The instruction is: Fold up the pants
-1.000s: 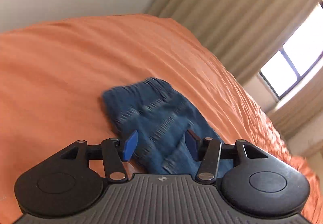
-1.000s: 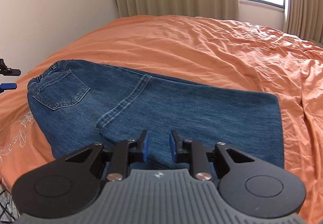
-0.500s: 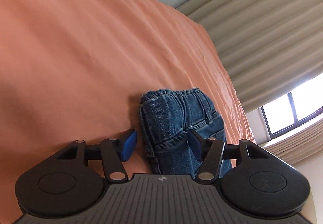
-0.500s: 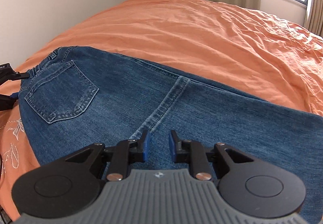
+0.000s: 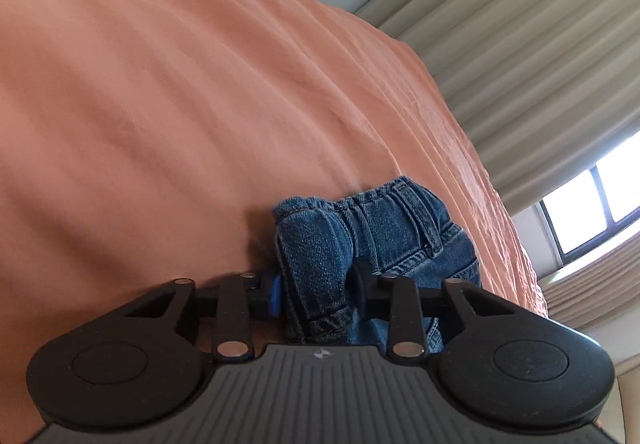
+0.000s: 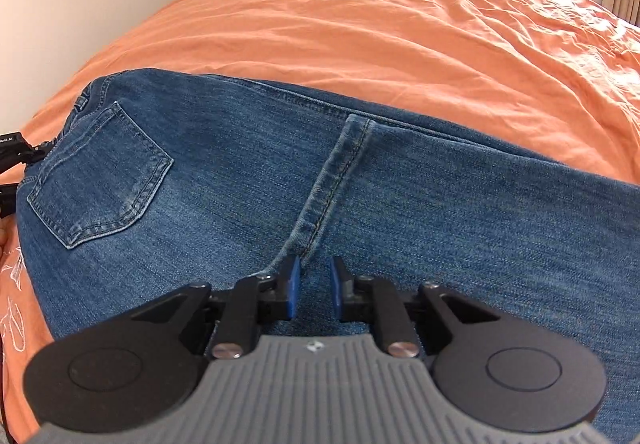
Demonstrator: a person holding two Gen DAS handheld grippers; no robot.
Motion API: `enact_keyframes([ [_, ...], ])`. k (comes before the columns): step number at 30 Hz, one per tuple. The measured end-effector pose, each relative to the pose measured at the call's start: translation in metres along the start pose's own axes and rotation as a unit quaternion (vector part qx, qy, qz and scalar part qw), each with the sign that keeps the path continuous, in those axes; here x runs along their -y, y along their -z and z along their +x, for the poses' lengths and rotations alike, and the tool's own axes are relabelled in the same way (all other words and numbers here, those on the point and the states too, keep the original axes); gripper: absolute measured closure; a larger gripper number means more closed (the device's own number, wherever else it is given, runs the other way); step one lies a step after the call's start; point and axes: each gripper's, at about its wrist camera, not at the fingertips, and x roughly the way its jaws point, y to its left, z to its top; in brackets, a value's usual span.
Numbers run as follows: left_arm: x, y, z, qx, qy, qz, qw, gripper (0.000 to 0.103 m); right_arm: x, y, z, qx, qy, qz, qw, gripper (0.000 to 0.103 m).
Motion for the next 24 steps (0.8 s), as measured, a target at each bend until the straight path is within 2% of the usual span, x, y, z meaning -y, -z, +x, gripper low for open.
enact_keyframes([
  [4,0.027,0.000,-0.017,0.025,-0.014,0.048,0.9985,0.085,0.001,0.002,-0.018,0.020,0.003,-0.001,1.000,0.090],
  [10,0.094,0.008,-0.073,0.077,0.028,0.125,0.9888,0.086,0.016,0.021,-0.067,0.052,0.004,-0.012,0.999,0.089],
  [13,0.136,0.024,-0.100,0.100,0.049,0.181,0.9772,0.086,0.032,0.031,-0.091,0.060,0.006,0.002,0.998,0.089],
  [16,0.187,0.051,-0.121,0.115,0.073,0.248,0.9591,0.086,0.052,0.043,-0.112,0.067,0.011,0.026,0.997,0.089],
  [18,0.220,0.076,-0.134,0.118,0.085,0.297,0.9439,0.086,0.067,0.052,-0.127,0.076,0.012,0.043,0.996,0.089],
  [21,0.261,0.118,-0.143,0.119,0.089,0.355,0.9230,0.085,0.090,0.068,-0.146,0.093,0.018,0.079,0.992,0.089],
  [24,0.299,0.173,-0.138,0.116,0.077,0.426,0.8942,0.085,0.110,0.084,-0.161,0.104,0.016,0.109,0.988,0.089],
])
